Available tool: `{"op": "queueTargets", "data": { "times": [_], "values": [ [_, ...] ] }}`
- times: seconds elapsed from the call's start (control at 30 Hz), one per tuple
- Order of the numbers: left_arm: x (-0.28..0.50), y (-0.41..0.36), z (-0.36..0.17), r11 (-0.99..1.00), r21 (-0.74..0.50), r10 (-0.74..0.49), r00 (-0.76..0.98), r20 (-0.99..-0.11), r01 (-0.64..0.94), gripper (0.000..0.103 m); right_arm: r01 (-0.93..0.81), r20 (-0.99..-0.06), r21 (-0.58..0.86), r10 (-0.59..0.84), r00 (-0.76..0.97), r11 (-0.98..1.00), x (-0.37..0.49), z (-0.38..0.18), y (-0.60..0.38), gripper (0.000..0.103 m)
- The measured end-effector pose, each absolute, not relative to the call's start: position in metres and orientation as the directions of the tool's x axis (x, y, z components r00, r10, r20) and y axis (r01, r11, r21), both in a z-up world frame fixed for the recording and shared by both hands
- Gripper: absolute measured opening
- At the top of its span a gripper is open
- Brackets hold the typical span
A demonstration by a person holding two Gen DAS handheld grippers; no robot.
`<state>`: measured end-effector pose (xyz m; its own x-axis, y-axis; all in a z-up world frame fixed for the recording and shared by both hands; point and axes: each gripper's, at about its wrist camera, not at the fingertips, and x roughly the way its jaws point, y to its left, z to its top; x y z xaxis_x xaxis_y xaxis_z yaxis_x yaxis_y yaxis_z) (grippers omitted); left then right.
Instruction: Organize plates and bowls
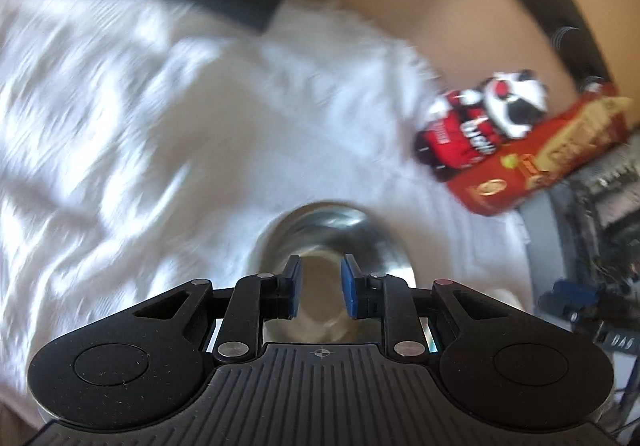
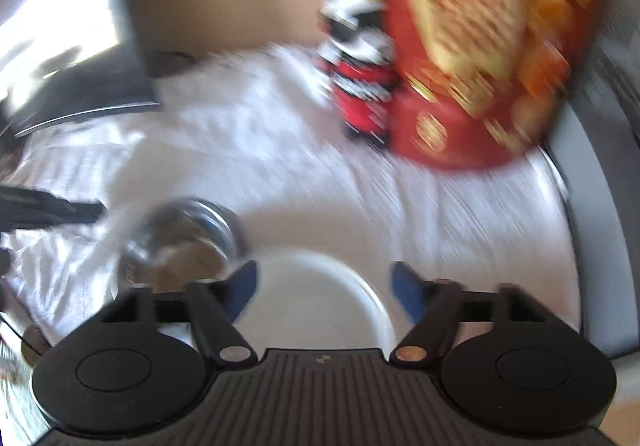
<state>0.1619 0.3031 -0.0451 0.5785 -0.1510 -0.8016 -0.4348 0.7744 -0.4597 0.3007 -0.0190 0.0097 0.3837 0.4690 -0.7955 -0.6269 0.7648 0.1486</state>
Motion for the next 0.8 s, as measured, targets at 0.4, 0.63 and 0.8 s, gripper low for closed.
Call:
{"op": "queueTargets", "data": {
  "times": [0.4, 0.63, 0.8],
  "values": [
    [0.16, 0.288, -0.095, 0.757, -0.307, -0.025, 0.444, -0.896, -0.577, 0.026, -0.748, -0.943, 0.185, 0.328, 0.047, 0.637, 0.348, -0.045, 0.128, 0.074],
    [0.161, 0.291, -0.119, 0.705, -0.359, -0.074, 0.44, -0.895, -0.612, 0.031, -0.72, -0.974, 0.175, 0.224, -0.029, 0.671, 0.367, -0.085, 0.157, 0.074],
    [0.16, 0.291, -0.138, 0.653, -0.426, -0.138, 0.454, -0.88, -0.626, 0.031, -0.705, -0.983, 0.164, 0.174, -0.059, 0.69, 0.374, -0.107, 0.174, 0.074]
  ]
}}
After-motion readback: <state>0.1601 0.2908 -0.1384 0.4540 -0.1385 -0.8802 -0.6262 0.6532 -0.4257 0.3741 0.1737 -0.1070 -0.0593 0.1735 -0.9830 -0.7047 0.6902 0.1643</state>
